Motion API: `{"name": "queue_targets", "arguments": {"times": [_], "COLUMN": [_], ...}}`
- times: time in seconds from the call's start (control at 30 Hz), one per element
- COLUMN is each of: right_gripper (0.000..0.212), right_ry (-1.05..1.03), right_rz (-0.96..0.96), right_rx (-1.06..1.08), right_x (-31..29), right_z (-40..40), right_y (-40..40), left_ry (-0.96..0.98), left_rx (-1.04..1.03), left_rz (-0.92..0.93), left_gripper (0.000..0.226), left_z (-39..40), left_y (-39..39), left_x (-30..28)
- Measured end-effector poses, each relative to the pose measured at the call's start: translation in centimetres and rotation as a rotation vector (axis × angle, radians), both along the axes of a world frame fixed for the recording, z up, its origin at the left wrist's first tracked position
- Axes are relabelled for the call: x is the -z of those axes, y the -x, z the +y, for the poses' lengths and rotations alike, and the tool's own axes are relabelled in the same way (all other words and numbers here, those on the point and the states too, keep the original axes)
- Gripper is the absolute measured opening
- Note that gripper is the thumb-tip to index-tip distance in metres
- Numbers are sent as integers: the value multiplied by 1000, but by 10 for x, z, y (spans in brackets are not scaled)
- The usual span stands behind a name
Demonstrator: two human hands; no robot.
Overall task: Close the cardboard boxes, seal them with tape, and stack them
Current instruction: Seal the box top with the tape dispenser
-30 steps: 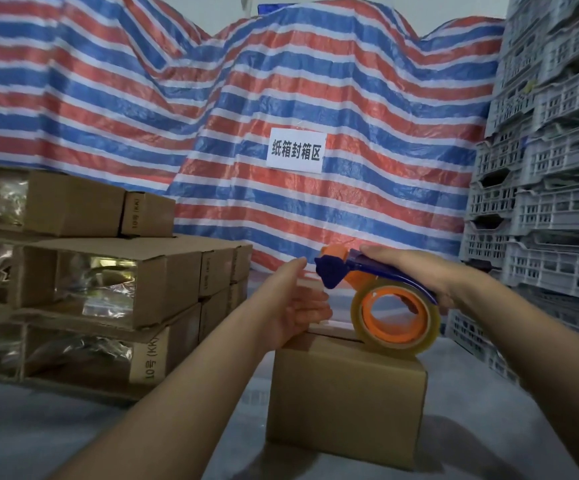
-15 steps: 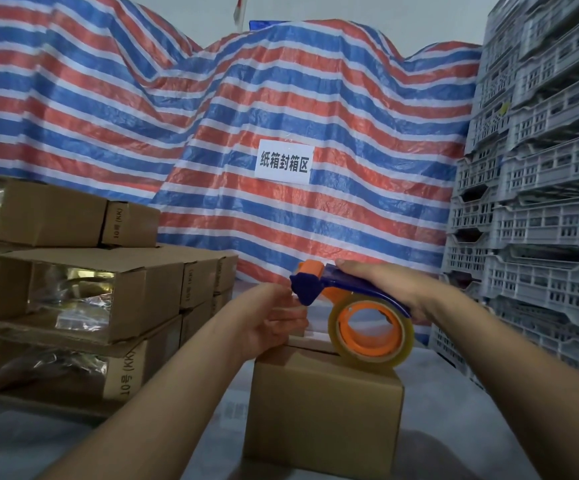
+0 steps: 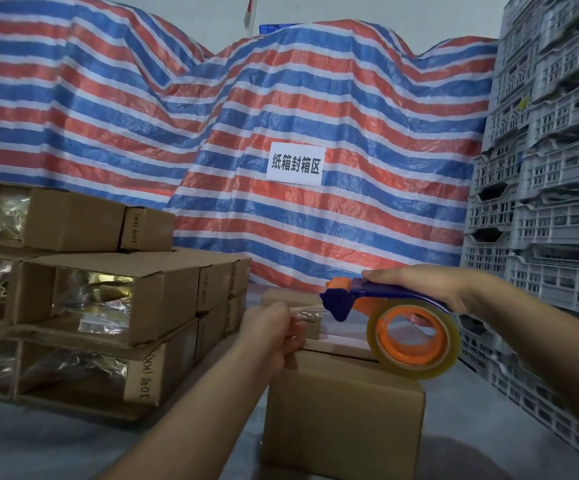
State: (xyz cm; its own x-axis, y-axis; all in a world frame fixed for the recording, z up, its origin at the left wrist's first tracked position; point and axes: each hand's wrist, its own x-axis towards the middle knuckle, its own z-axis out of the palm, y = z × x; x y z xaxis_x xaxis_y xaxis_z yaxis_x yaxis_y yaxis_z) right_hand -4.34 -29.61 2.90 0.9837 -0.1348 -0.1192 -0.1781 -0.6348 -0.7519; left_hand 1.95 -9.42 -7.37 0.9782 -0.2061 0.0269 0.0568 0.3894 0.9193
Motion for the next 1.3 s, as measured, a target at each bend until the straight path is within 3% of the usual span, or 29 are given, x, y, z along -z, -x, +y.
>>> {"name": "queue_targets", "arguments": {"times": [0.17,0.33,0.47,0.93,1.3], "right_gripper": [43,36,42,42,35], "right_ry": [87,310,481,576,634], "right_rz": [50,32,48,120,117], "right_rx": [-41,-121,-99,-36,-86], "right_x": [-3,-3,-5,-4,-3], "right_z": [9,28,40,57,59], "right_y": [-7,-18,-29,-42,-45], "left_ry": [35,-398,-502,-563,-595], "left_rx": [3,-109,-93,-41,185], "left_rz": [40,-145,-184,-135,55], "left_gripper": [14,12,10,13,19], "left_z": [4,34,40,42,27], "left_y": [-6,-18,-21,-33,-26], "left_x": [2,9,24,49,67]}}
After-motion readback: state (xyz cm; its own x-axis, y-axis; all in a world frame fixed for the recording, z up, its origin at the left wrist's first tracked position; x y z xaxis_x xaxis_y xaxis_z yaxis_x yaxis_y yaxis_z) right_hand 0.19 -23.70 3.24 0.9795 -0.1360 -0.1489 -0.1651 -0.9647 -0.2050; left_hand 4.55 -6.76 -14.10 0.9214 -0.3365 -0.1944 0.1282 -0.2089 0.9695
